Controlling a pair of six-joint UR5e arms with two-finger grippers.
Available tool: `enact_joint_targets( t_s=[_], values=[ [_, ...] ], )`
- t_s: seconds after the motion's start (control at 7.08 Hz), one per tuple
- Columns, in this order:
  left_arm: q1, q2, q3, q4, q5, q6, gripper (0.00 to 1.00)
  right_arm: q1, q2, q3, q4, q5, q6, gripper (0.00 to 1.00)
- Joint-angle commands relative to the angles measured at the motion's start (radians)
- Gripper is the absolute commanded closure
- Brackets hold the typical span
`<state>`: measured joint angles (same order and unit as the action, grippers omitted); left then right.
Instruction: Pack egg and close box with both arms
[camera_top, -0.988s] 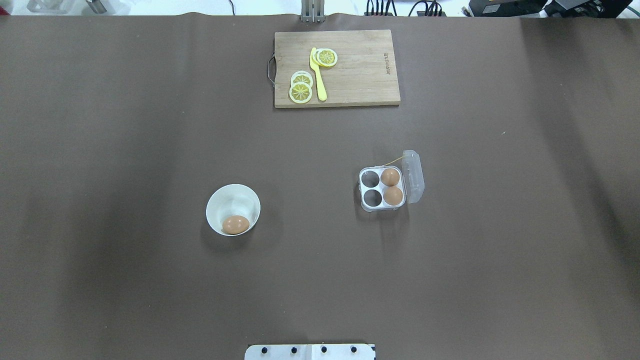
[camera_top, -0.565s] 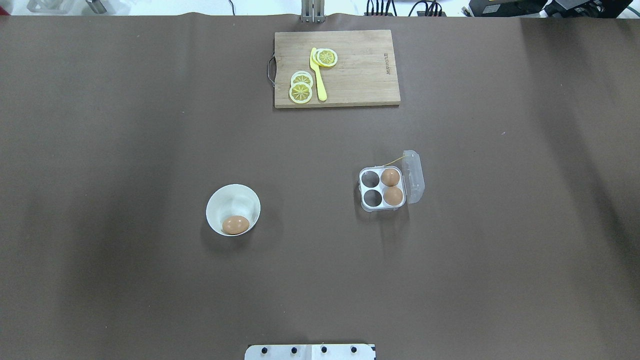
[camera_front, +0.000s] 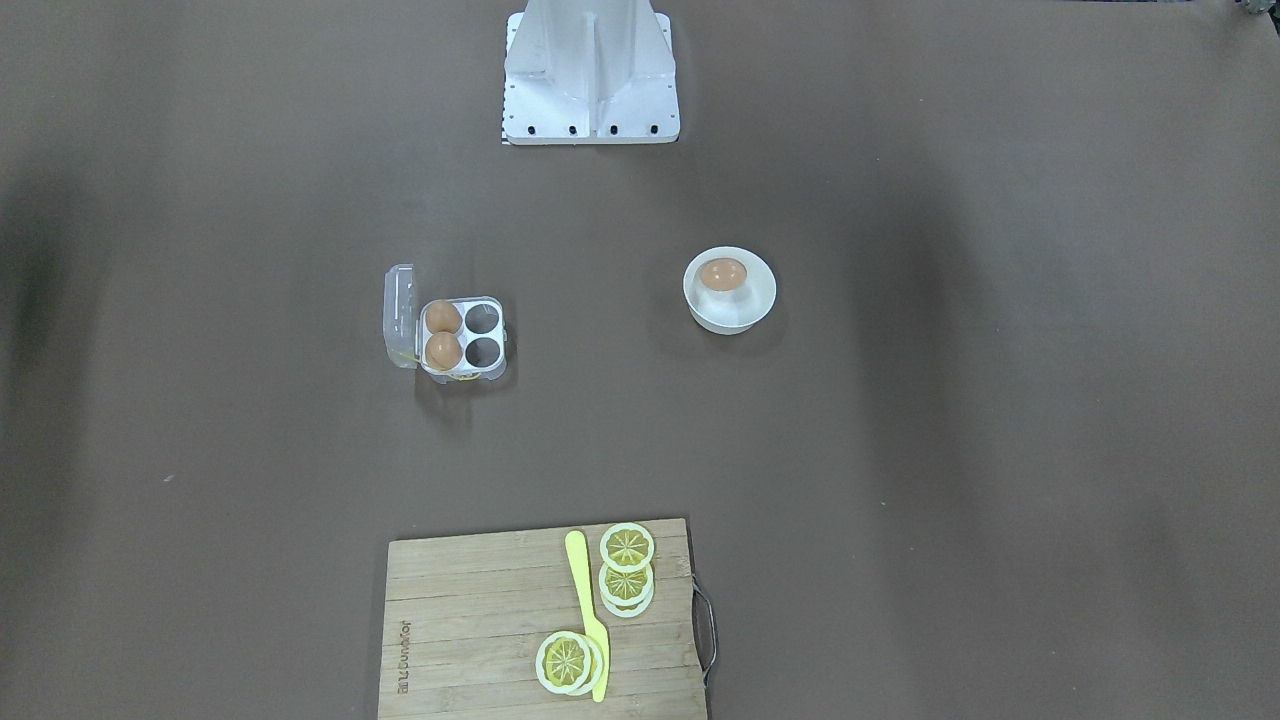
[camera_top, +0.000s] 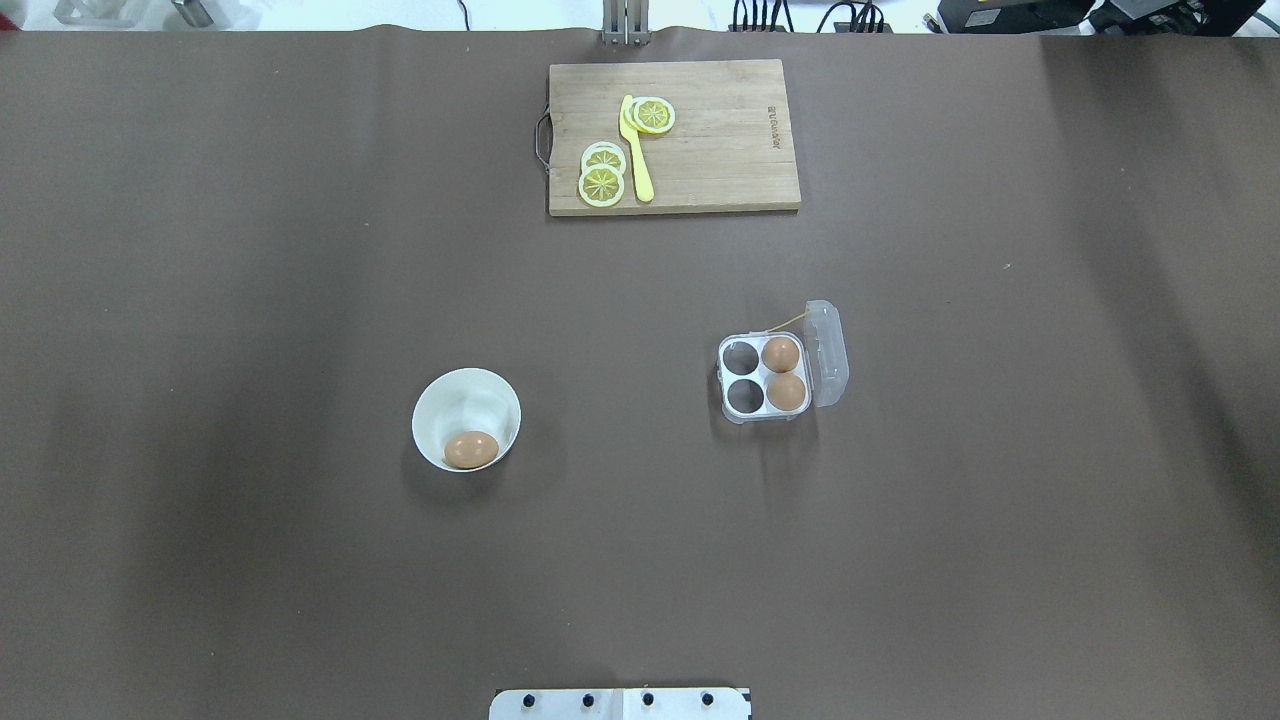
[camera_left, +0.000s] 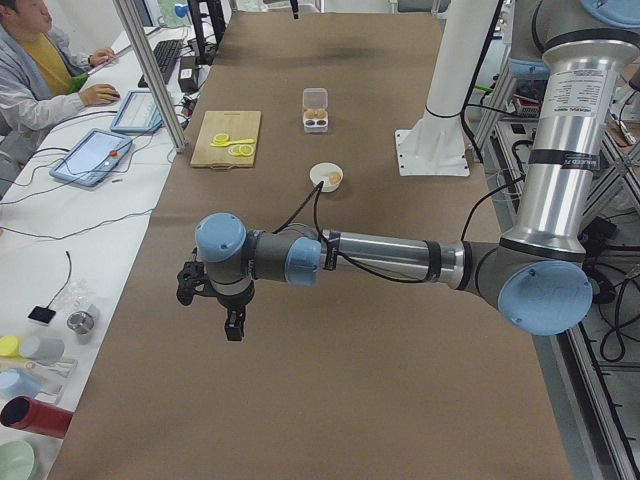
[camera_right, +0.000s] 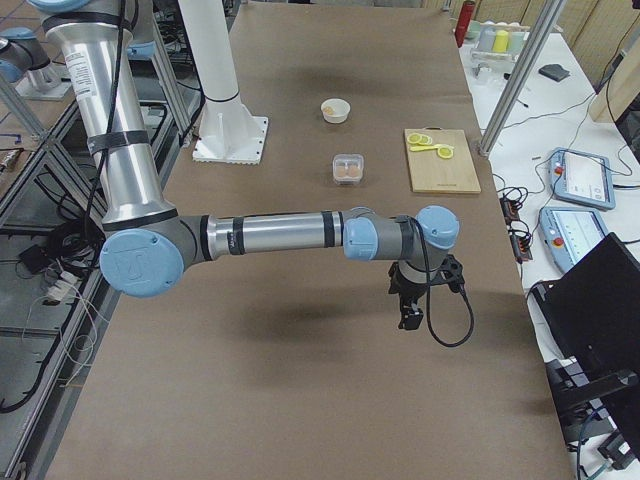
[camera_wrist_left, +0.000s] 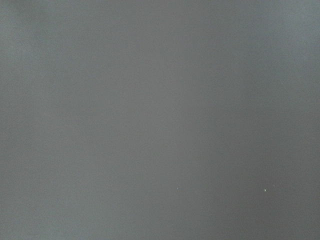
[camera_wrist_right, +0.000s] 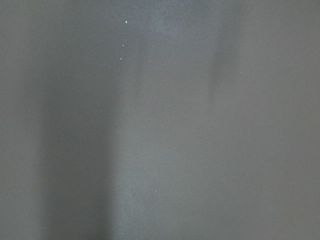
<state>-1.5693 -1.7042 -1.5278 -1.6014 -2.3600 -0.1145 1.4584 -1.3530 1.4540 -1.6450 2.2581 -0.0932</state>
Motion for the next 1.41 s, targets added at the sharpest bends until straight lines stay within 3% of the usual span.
enact_joint_targets(
  t_s=[0.0,0.71,0.99,1.27],
  values=[
    [0.002,0.001,0.009,0.000,0.004,0.004,0.02,-0.001,-0.002,0.000,-0.001,0.000,0.000,0.00],
    [0.035,-0.006,-0.023,-0.002,-0.007,-0.011,0.02,-0.001,0.000,0.003,0.001,0.000,0.000,0.00],
    [0.128,-0.005,-0.131,-0.023,-0.007,-0.257,0.02,-0.001,-0.002,0.014,0.001,0.001,0.000,0.00],
    [0.310,-0.035,-0.244,-0.028,0.008,-0.534,0.02,-0.004,0.000,0.023,0.001,0.039,0.001,0.00]
  ],
)
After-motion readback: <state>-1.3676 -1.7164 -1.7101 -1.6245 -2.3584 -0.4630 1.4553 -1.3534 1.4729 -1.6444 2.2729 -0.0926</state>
